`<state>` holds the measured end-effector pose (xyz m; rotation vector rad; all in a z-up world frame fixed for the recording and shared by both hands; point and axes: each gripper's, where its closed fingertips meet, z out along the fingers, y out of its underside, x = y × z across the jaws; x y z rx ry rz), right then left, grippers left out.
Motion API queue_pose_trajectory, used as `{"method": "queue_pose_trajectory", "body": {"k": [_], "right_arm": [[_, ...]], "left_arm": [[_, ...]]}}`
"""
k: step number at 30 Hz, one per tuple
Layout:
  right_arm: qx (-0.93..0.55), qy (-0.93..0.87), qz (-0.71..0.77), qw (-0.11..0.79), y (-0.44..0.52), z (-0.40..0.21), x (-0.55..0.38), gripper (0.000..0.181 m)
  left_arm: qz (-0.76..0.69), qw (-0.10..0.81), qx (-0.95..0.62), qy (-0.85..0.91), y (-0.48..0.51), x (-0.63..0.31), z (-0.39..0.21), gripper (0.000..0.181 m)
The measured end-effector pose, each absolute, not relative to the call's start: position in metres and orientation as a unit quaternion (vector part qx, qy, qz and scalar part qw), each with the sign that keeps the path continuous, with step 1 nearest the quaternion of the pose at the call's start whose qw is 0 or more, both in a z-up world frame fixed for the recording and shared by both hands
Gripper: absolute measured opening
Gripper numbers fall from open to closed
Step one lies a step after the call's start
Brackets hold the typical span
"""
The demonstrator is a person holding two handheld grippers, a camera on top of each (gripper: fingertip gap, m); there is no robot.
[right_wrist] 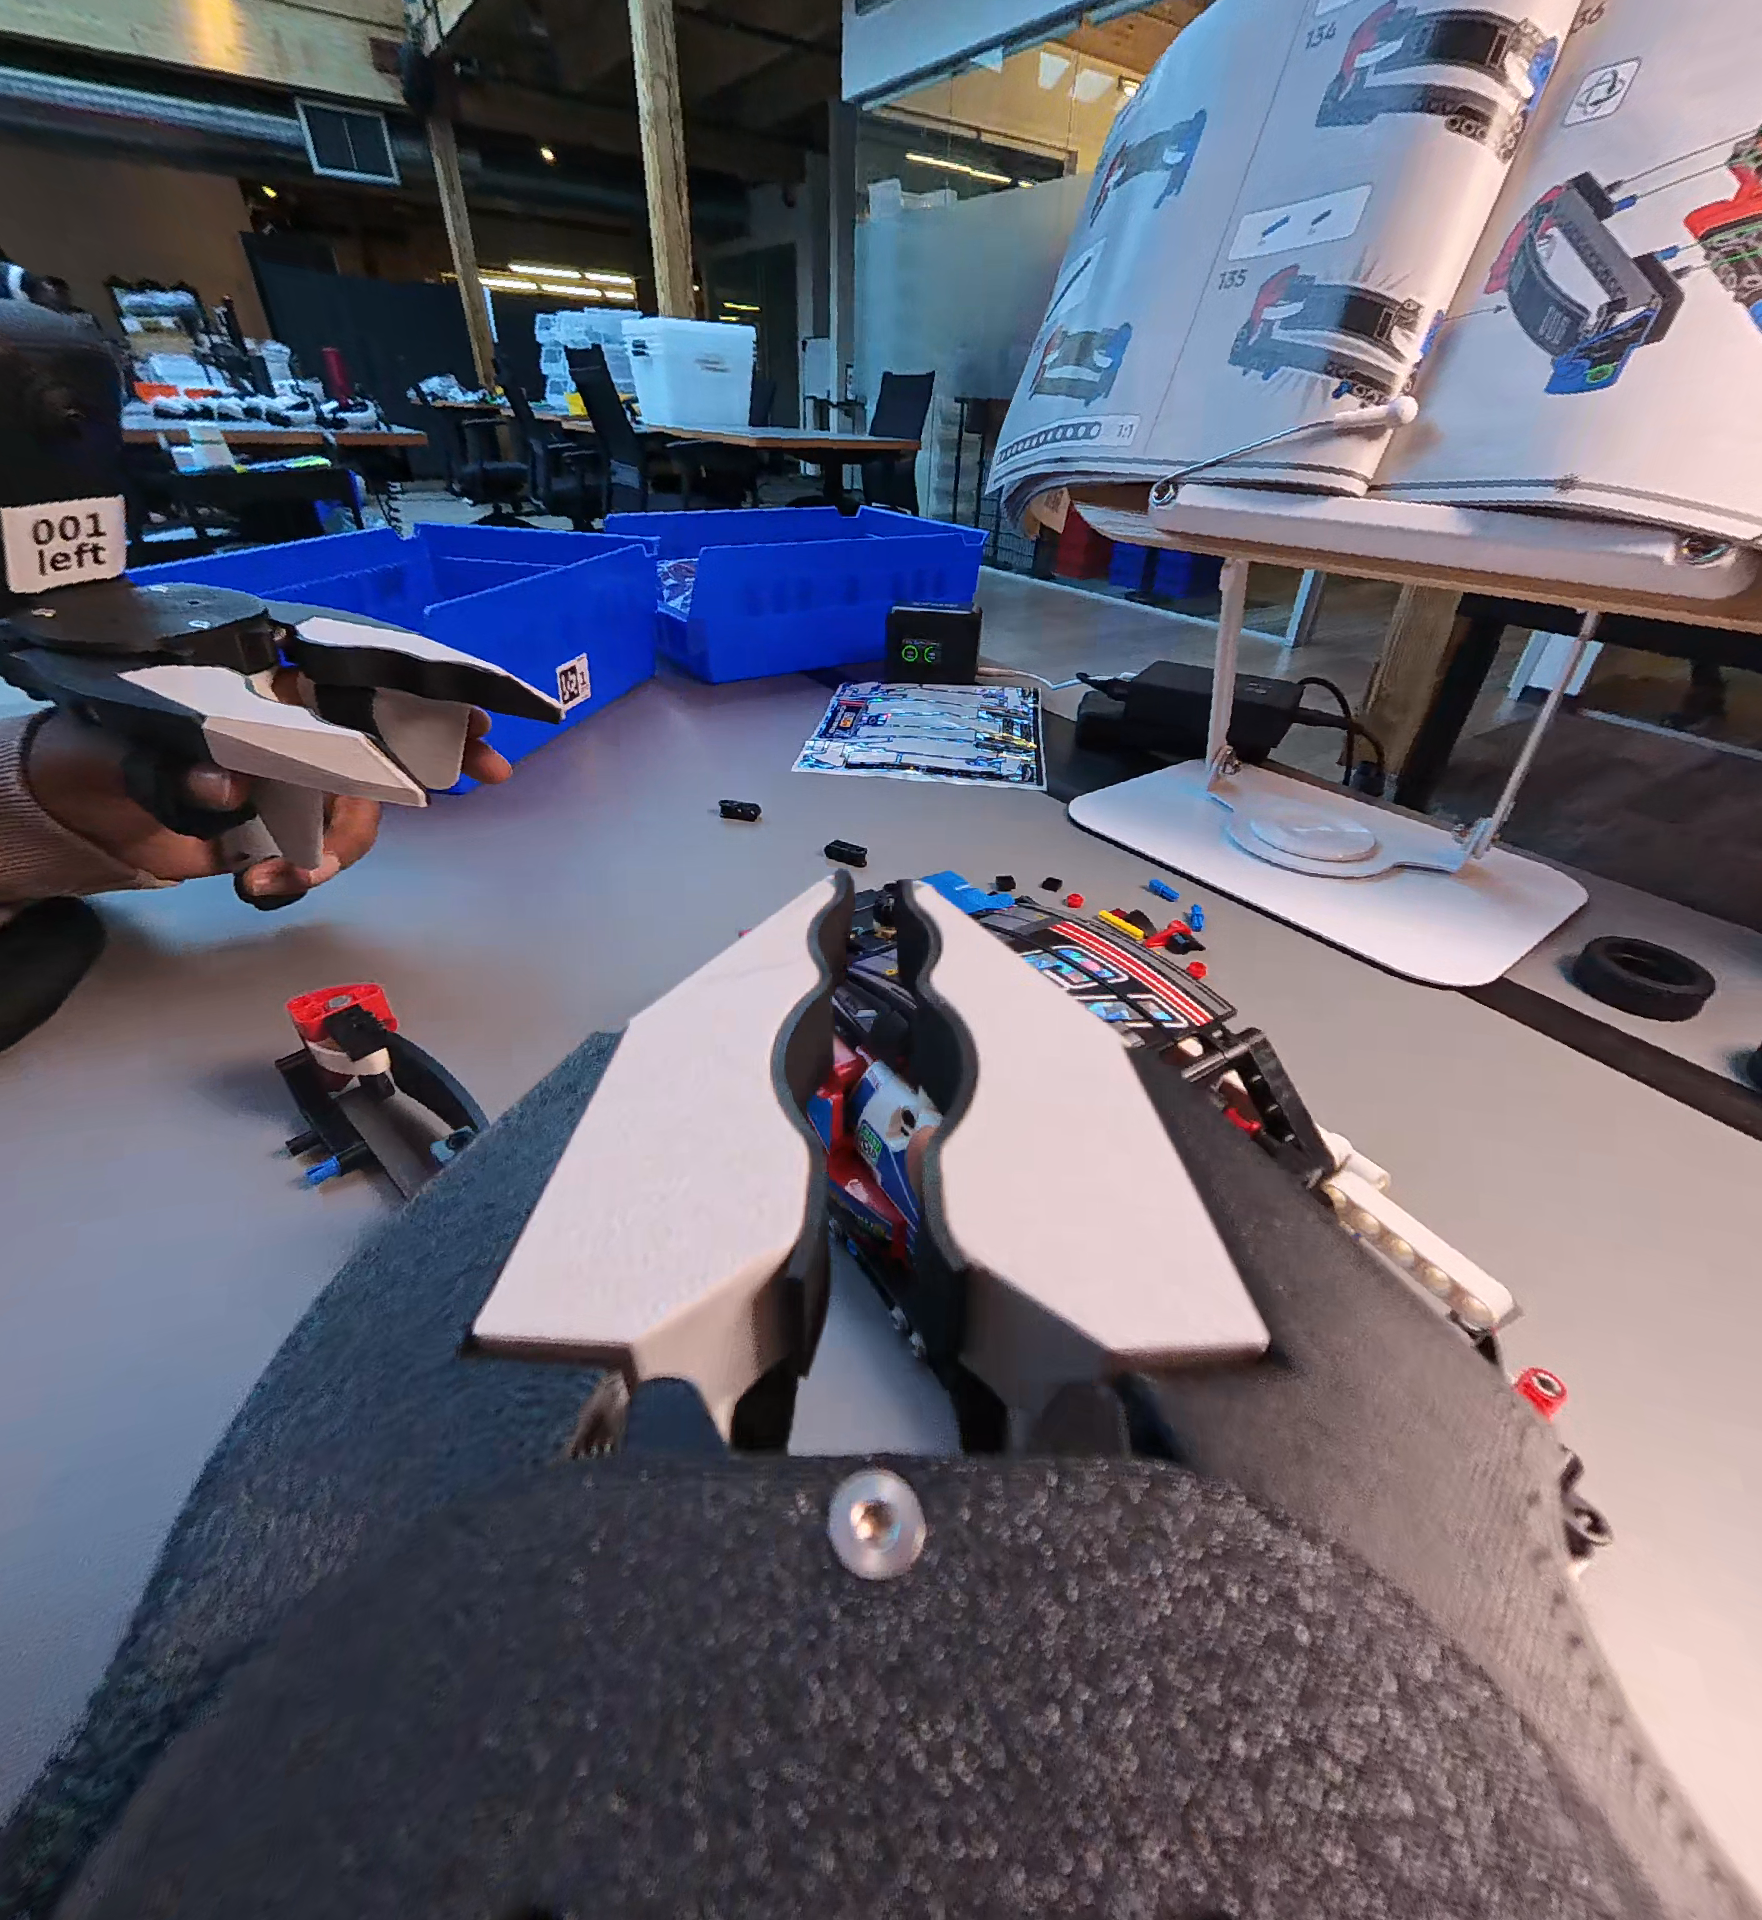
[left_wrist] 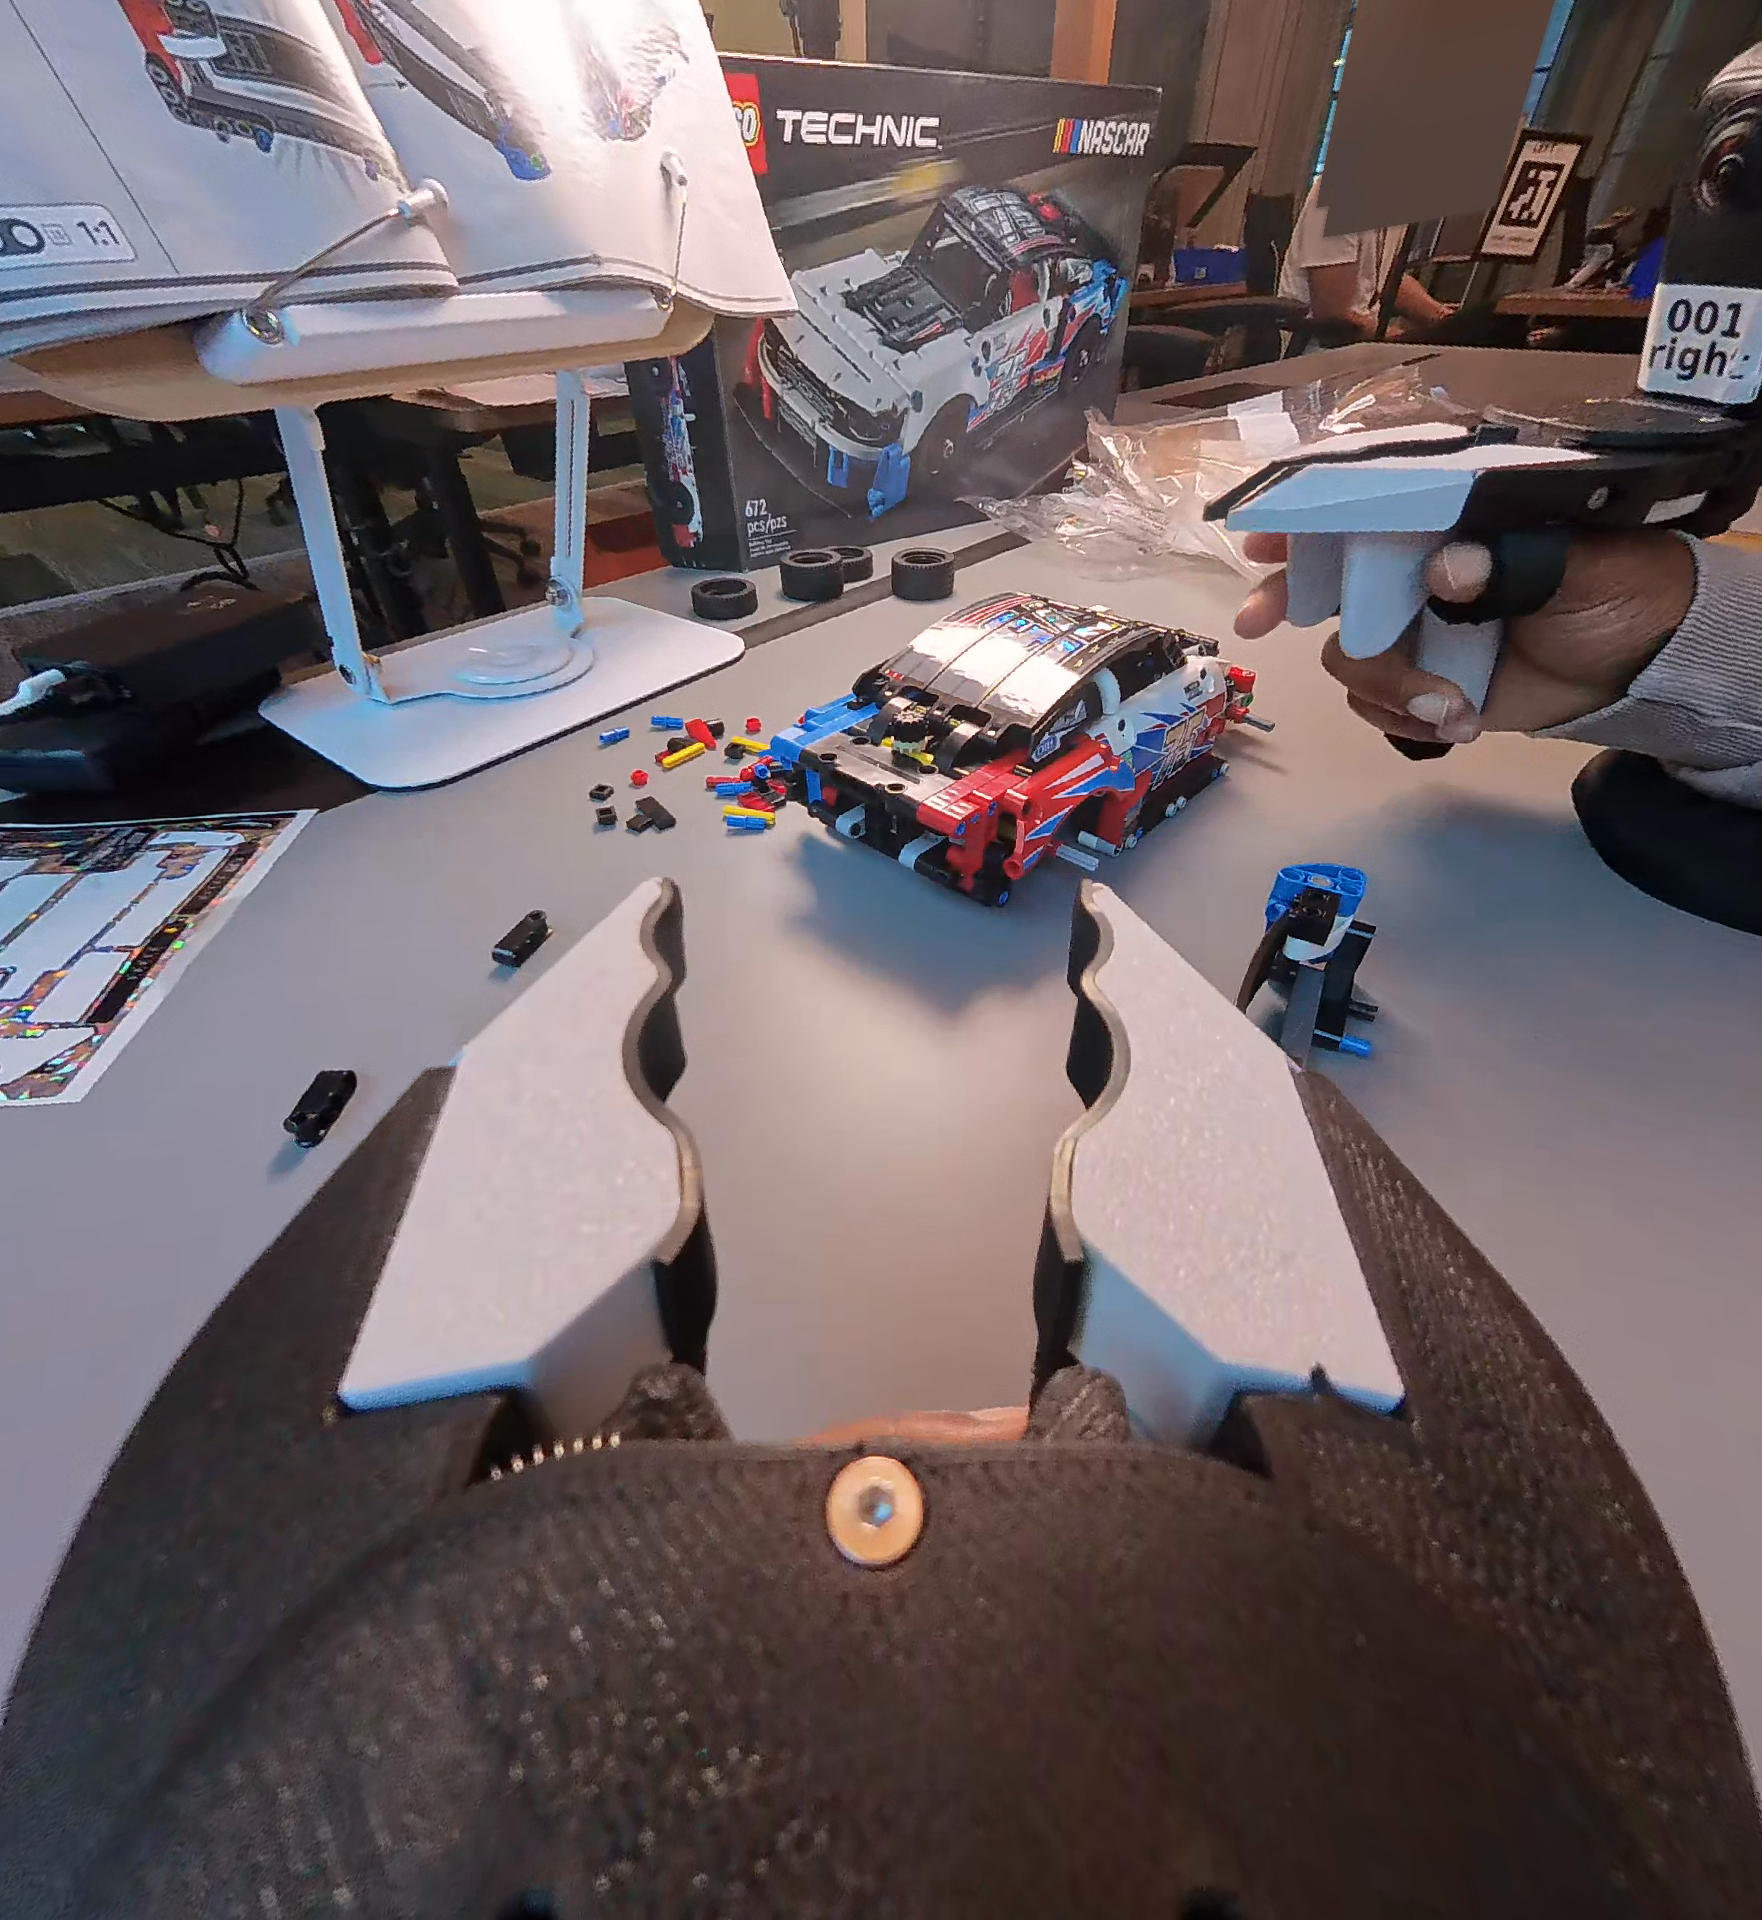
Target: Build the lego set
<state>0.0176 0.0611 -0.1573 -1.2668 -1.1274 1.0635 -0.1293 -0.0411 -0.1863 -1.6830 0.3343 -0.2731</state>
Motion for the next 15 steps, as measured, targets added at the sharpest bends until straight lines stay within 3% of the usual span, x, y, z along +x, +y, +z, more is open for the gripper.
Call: {"method": "queue_pose_trajectory", "body": {"k": [9,15], "right_arm": [[-0.539,-0.513,0.389,0.543,0.062,-0.172,0.012,0.038],[-0.569,-0.590,0.299,0.489,0.088,-0.195,0.029,0.087]], "left_arm": [[-0.114,0.642,-0.743,0.150,-0.041,-0.132,-0.189,0.071],[-0.114,0.637,-0.747,0.151,-0.041,-0.132,-0.192,0.070]]}}
